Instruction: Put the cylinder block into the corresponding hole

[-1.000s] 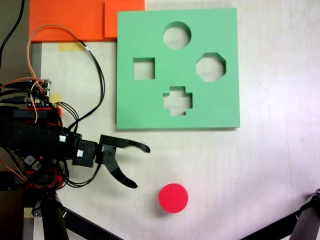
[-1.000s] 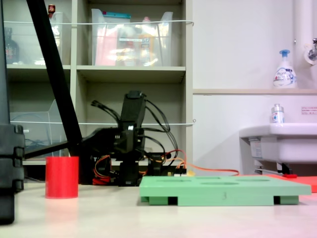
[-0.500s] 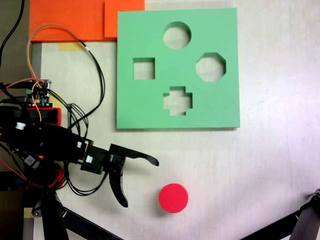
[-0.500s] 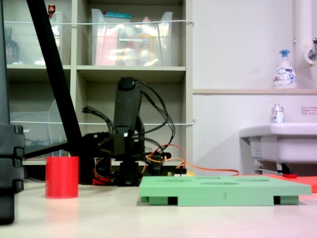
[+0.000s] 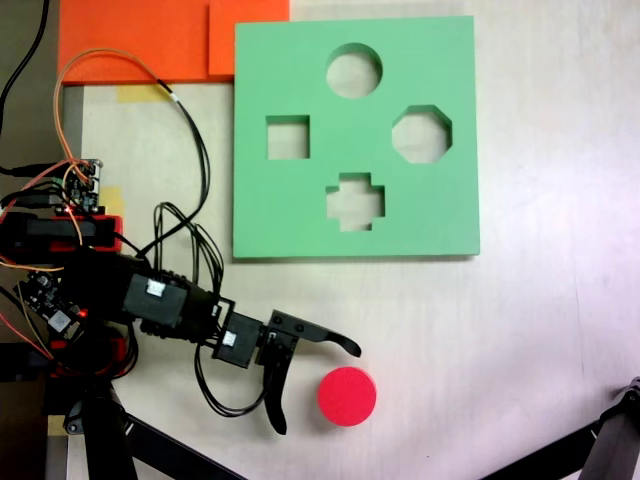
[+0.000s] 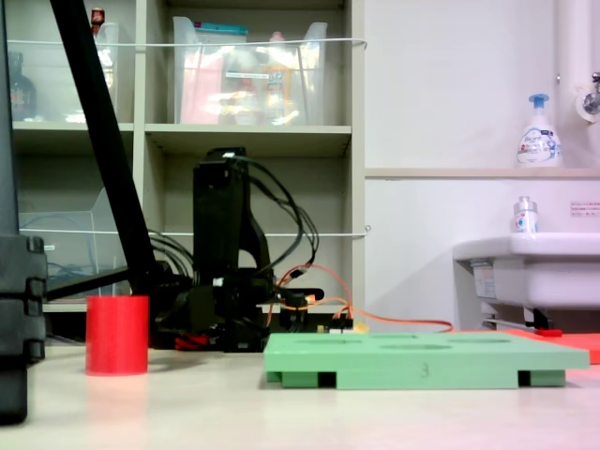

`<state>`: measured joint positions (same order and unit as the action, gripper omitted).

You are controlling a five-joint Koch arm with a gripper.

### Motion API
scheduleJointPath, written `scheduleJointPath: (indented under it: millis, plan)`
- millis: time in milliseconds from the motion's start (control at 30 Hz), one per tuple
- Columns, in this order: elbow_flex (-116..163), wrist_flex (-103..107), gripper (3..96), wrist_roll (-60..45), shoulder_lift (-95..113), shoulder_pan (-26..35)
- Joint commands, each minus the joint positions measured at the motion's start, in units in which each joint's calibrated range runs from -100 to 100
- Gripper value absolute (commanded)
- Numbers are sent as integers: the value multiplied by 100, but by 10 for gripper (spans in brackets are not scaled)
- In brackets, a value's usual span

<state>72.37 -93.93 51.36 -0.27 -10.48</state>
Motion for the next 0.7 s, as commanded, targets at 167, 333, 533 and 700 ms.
scheduleJointPath:
  millis: [167, 333, 533, 700]
  plan:
    - [-656, -607, 922, 29, -559, -29]
    - [-806, -607, 910, 29, -671, -5]
    - [-856, -607, 661, 29, -685, -5]
    - [-696, -607, 456, 29, -699, 0]
